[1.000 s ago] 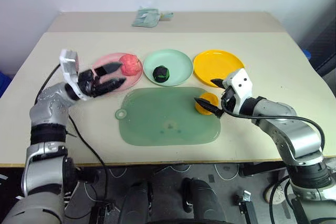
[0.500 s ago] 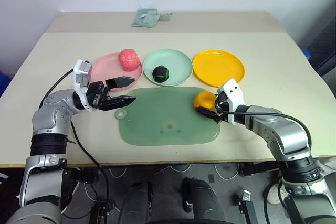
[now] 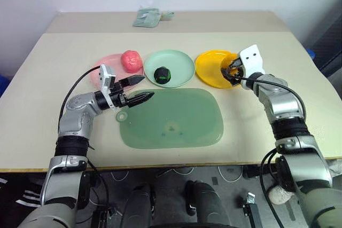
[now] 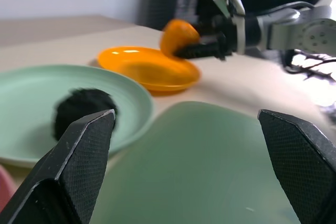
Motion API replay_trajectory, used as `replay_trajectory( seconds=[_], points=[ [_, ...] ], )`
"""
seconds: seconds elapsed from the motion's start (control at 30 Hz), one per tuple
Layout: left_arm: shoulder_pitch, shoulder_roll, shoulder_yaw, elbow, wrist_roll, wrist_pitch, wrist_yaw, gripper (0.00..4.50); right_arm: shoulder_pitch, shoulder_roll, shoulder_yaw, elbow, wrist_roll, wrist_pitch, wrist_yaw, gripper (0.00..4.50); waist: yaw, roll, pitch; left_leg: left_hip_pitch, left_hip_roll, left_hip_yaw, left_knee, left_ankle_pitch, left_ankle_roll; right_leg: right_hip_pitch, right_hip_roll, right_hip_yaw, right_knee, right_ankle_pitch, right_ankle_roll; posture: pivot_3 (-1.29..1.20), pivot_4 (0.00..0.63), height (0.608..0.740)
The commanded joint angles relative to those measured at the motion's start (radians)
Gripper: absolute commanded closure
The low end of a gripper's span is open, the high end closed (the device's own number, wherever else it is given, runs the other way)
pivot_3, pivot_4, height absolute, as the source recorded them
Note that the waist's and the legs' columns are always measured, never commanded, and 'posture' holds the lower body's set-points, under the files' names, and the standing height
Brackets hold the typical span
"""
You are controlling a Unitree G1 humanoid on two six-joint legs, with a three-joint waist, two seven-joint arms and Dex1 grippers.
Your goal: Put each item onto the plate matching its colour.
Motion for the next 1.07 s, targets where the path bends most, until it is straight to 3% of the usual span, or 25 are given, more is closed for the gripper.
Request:
replay_trajectory(
  seconds=[0.03,0.17,0.3,0.43,0.5,0.63,0.77,1.07],
  points=[
    [-0.003,0.003,0.007,-0.041,-0.016,-0.024,-0.004,0.0,-0.107,0.016,-0.032,0.169,-0.012,-0.107,-0.006,0.06,0.0,0.0,0.0,0.0,0.0,0.0,0.0,0.0,0.0,0.0,0.0,0.0,0.0,0.0,0.0,0.0,0.15,0.74],
    [0.03,0.021,0.018,-0.081,-0.051,0.016,-0.028,0.0,-0.12,0.034,-0.094,0.125,0.058,-0.186,0.05,0.06,0.002,0.001,0.0,0.0,0.0,0.001,0.0,0.0,0.0,0.0,-0.001,0.0,0.0,0.0,0.0,0.0,0.15,0.74],
    [0.074,0.048,0.05,-0.135,-0.145,0.084,-0.102,0.0,0.043,0.024,-0.146,-0.23,0.243,-0.151,0.302,0.06,0.006,0.001,0.001,0.0,0.0,0.0,-0.001,0.0,0.0,0.0,-0.001,0.0,0.0,0.0,0.0,0.0,0.15,0.74],
    [0.117,0.12,0.06,-0.176,-0.198,0.162,-0.182,0.0,0.298,-0.091,-0.127,-0.644,0.385,-0.048,0.545,0.06,0.016,0.001,0.001,0.0,0.0,-0.002,0.0,0.0,0.0,0.002,-0.002,-0.001,-0.001,0.0,0.0,0.0,0.15,0.74],
    [0.135,0.159,0.066,-0.181,-0.21,0.19,-0.212,0.0,0.397,-0.138,-0.144,-0.8,0.436,-0.021,0.596,0.06,0.012,0.001,0.001,0.0,0.0,-0.002,-0.001,0.0,0.0,0.001,-0.002,-0.001,-0.001,0.0,0.0,0.0,0.15,0.74],
    [0.186,0.207,0.074,-0.214,-0.234,0.227,-0.25,0.0,0.56,-0.21,-0.21,-1.0,0.534,0.044,0.633,0.06,0.008,0.002,0.001,0.002,0.0,-0.002,0.0,0.0,0.0,0.002,-0.002,-0.001,-0.001,0.0,0.0,0.0,0.15,0.74],
    [0.215,0.207,0.069,-0.242,-0.241,0.241,-0.251,0.0,0.656,-0.269,-0.247,-1.078,0.569,0.089,0.655,0.06,0.011,0.002,0.001,0.004,0.001,-0.003,0.0,0.0,-0.001,0.003,-0.002,-0.001,-0.001,-0.002,-0.004,0.0,0.15,0.74],
    [0.198,0.156,0.048,-0.221,-0.219,0.205,-0.242,0.0,0.661,-0.301,-0.261,-1.124,0.574,0.158,0.614,0.06,0.013,0.002,0.001,0.003,0.001,-0.003,0.0,0.0,-0.001,0.003,-0.002,0.0,-0.001,-0.002,-0.004,0.0,0.15,0.74]
  ],
)
